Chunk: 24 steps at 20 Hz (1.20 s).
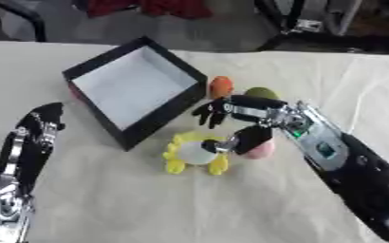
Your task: Pick up objects on the table and place them in the box.
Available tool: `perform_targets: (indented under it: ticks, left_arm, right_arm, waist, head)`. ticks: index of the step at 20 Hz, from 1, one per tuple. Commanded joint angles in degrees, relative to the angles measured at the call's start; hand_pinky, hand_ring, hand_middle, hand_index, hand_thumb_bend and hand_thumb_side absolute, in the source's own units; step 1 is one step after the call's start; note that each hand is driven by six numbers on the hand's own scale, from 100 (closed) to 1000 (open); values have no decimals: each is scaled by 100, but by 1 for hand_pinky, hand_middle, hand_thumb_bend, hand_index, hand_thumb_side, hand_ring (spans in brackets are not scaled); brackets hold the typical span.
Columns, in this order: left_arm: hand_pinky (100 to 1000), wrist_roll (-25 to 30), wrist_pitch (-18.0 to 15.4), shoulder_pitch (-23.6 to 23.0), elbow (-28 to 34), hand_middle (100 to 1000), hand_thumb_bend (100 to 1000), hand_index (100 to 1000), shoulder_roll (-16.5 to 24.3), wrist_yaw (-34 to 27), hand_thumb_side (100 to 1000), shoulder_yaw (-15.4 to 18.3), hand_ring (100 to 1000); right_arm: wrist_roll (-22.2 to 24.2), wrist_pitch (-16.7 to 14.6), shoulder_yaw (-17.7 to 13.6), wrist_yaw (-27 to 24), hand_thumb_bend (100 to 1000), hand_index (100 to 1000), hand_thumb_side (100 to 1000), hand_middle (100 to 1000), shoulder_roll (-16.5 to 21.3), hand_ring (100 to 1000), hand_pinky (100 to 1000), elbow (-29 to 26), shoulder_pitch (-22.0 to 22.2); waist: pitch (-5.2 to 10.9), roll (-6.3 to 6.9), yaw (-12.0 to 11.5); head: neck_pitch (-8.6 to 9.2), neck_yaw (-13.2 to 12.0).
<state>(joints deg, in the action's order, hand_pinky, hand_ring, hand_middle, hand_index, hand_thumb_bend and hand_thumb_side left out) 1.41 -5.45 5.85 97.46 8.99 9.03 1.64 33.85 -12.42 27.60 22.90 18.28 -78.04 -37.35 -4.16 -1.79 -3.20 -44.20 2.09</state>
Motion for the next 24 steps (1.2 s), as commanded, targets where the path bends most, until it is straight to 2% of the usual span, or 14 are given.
perform_targets:
  ticks: [1,12,18,22,23,24]
  left_arm:
    - [783,21,-4,48,74,782,159,798,48,-39,763,-17,862]
    - [783,30,-8,53,75,782,159,798,37,-47,763,-25,862]
    - [783,33,-9,53,75,782,158,798,32,-51,764,-28,862]
    - [783,32,-8,52,75,782,157,798,30,-53,764,-27,861]
    - [783,32,-8,52,74,782,157,799,29,-55,764,-27,861]
    - [783,32,-8,52,74,781,156,799,28,-56,765,-27,861]
  right_arm:
    - [39,-86,-18,137,287,926,619,742,-20,720,739,63,-137]
    - [78,-356,-54,703,254,906,588,737,-381,722,740,795,-39]
    - [-100,-505,-103,968,230,847,536,680,-480,694,737,1025,-42]
    - [-438,-528,-159,1160,101,699,306,528,-493,603,714,1021,-65]
    - [-538,-517,-184,1223,100,673,270,504,-495,587,708,1003,-71]
    - [-642,-500,-209,1284,100,616,193,453,-496,554,697,983,-76]
  waist:
    - [123,35,-5]
    - [124,56,-13]
    - [126,56,-18]
    - [124,59,-15]
    - [123,60,-14]
    - [122,62,-13]
  head:
    - [9,7]
    - [9,29]
    - [9,35]
    - [9,35]
    - [9,35]
    - [9,35]
